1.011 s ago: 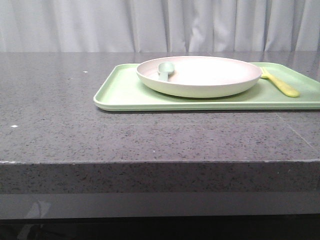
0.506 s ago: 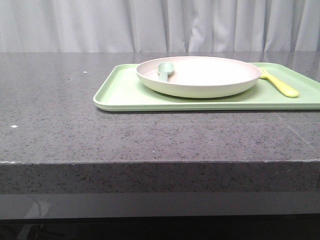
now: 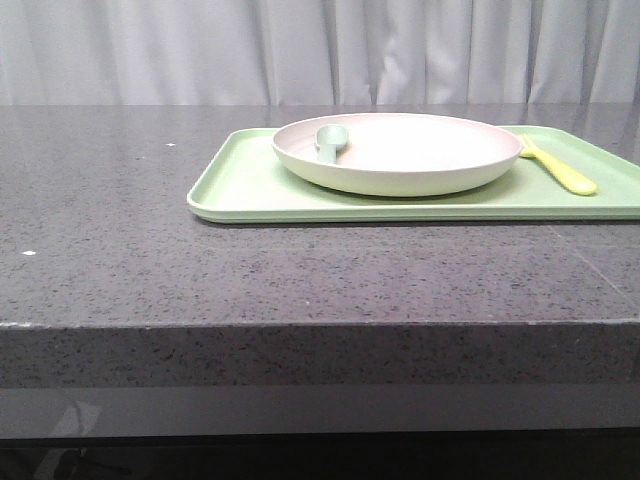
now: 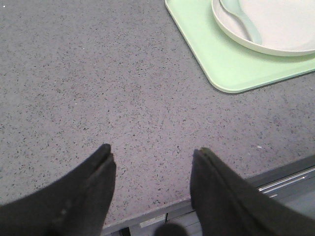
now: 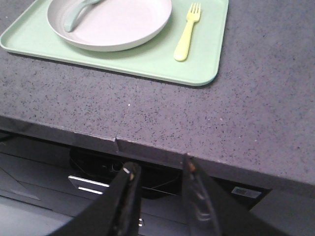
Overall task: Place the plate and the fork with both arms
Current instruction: 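Open the right gripper and raise it away from the fork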
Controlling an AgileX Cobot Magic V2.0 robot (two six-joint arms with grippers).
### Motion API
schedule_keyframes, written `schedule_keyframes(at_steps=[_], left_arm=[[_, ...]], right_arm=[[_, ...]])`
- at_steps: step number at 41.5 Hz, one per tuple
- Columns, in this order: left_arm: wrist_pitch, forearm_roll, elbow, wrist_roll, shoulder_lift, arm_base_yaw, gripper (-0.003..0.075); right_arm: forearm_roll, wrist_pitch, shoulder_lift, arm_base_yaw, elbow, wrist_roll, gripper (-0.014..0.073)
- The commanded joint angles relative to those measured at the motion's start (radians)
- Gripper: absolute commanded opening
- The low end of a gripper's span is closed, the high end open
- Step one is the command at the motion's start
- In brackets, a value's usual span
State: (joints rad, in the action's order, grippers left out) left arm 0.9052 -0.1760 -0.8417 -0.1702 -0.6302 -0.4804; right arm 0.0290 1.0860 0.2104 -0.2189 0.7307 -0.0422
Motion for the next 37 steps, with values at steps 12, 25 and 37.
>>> schedule_keyframes(at_steps=[12, 25, 37], left_arm=[[-0.073, -0.001, -0.024, 0.001, -0.003, -0.005, 0.0347], [-0.073, 0.020, -0.024, 0.001, -0.003, -0.005, -0.0018], [-0.069, 0.176, -0.024, 0.188, -0.003, -0.005, -0.0020]], right_arm=[[-0.011, -0.067, 0.000, 0.002, 0.018, 0.013, 0.0249], [-0.005, -0.068, 0.000, 0.002, 0.018, 0.013, -0.0095], [-0.005, -0.066, 0.000, 0.002, 0.018, 0.013, -0.0118]])
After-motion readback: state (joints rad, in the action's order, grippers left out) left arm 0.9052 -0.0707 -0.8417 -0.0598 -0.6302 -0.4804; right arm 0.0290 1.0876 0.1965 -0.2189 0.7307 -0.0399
